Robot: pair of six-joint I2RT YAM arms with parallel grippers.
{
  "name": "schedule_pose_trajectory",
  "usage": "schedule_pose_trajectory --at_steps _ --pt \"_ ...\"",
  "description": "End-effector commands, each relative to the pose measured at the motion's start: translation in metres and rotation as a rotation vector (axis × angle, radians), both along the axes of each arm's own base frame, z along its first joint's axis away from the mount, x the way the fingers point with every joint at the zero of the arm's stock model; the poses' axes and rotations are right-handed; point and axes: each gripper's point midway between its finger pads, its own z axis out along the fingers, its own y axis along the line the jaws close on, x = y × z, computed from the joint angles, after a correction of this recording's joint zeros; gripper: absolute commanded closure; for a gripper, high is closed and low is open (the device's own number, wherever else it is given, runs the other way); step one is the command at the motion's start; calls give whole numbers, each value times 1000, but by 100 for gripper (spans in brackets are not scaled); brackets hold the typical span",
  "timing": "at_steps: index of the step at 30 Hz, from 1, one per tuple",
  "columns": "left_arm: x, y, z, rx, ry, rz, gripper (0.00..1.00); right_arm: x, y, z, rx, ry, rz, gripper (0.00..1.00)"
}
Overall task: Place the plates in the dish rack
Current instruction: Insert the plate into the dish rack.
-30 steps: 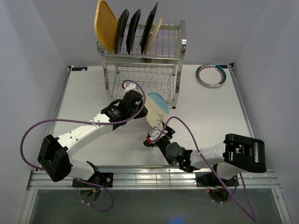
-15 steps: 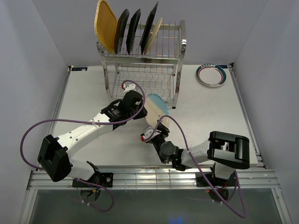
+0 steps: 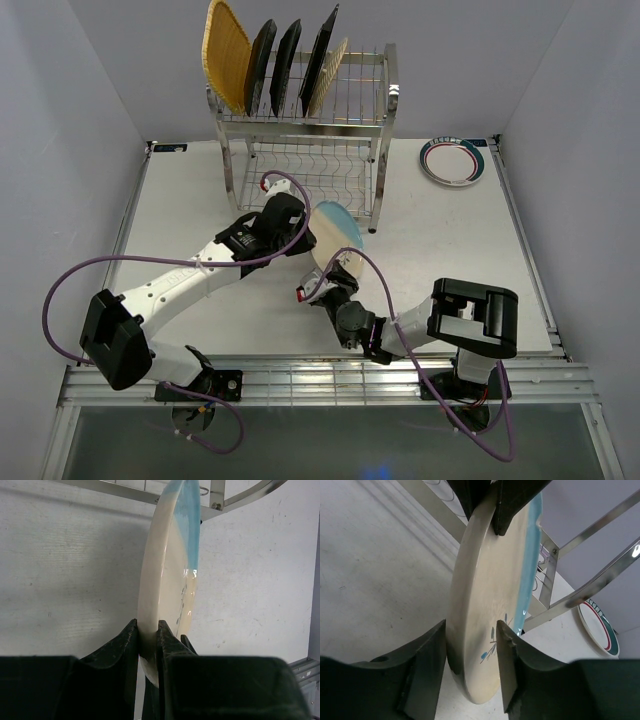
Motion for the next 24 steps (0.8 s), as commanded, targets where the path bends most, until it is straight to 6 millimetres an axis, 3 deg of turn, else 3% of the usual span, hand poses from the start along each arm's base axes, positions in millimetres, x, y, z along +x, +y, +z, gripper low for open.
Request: schedule_pose_trajectory --at_steps 1,5,6,9,16,19,23,24 --pt "9 -16 84 -203 -164 -3 100 5 0 44 251 -65 -39 54" --pt "8 -17 83 -205 -159 -11 100 6 0 45 254 -72 -45 67" --pt "8 -18 84 -208 -161 -14 100 6 -1 45 250 -75 -48 79" --pt "7 -18 84 -208 -162 -20 100 6 -3 47 266 -83 -56 92" --pt "6 -23 88 -206 -177 -60 100 5 -16 52 292 -98 -80 92" --pt "6 -23 88 -203 -177 -63 91 5 -25 58 321 -109 -102 92" --pt "6 -23 92 -206 -193 -65 51 5 -37 66 337 -127 -134 92" --pt "6 -22 93 -209 -197 -65 45 5 -39 66 337 -129 -136 92"
